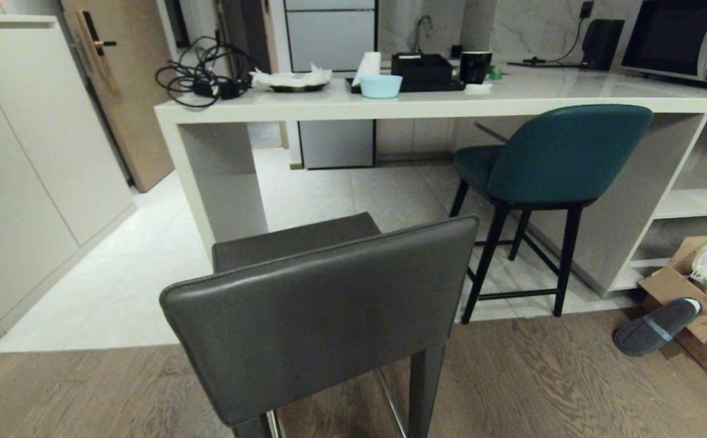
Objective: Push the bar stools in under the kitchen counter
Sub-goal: Push the gray chair back under the dining table
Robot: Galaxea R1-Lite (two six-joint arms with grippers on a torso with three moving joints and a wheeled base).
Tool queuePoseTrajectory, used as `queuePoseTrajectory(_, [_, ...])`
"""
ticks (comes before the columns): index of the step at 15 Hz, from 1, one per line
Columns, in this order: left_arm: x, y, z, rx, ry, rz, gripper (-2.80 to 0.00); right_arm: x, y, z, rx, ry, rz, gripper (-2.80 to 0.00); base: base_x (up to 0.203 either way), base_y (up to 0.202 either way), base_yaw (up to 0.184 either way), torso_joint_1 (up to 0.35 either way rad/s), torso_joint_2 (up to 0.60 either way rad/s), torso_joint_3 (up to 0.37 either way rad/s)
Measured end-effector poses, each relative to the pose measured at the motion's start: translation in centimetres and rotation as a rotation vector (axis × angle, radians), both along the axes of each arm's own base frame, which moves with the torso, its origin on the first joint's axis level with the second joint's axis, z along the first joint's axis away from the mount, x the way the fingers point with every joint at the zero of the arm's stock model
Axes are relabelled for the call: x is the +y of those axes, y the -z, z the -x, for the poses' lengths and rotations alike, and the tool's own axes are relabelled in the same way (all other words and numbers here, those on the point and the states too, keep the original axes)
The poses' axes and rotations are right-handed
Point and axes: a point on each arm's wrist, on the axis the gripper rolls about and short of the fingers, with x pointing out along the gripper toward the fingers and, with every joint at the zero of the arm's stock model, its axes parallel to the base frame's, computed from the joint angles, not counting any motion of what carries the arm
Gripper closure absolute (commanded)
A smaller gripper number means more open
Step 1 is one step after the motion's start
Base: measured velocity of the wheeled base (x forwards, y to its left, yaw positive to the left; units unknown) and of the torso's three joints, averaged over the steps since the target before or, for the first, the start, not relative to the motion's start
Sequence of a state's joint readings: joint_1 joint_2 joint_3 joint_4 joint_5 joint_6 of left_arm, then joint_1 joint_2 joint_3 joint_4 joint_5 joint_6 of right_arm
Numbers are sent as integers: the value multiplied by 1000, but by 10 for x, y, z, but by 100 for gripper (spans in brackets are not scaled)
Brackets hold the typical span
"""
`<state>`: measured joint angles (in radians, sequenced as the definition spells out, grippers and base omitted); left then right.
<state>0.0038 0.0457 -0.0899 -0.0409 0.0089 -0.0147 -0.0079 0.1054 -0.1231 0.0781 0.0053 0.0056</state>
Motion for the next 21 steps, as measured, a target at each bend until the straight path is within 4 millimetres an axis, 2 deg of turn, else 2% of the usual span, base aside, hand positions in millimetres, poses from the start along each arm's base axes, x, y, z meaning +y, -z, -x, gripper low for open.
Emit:
queuePoseTrajectory(2, [0,-21,-8,14,-1,36,0,0,-27,-11,4,1,-8,0,0,0,0,0,0,0])
queuePoseTrajectory(4, [0,-41,-27,42,-3,64,0,0,-51,-36,17,2,-11,0,0,0,0,0,0,0])
queuePoseTrajectory(6, [1,-55,-52,71,-25,79,0,-1,-70,-74,30,1,-12,0,0,0,0,0,0,0])
queuePoseTrajectory(9, [4,-66,-90,104,-119,105,0,1,-83,-142,30,-23,-11,0,0,0,0,0,0,0])
queuePoseTrajectory(10, [4,-67,-99,95,-139,108,0,5,-83,-164,19,-47,-11,0,0,0,0,0,0,0])
queuePoseTrajectory(12, [3,-54,-109,172,-135,92,0,21,-76,-205,-7,-127,-11,0,0,0,0,0,0,0])
queuePoseTrajectory(16, [2,-39,-125,299,-146,76,0,66,-57,-267,-85,-262,-20,0,0,0,0,0,0,0])
queuePoseTrajectory(18, [1,-45,-138,309,-148,98,0,85,-51,-287,-129,-305,-27,0,0,0,0,0,0,0])
queuePoseTrajectory(21, [-3,-54,-162,314,-159,133,0,95,-43,-304,-119,-321,-23,0,0,0,0,0,0,0])
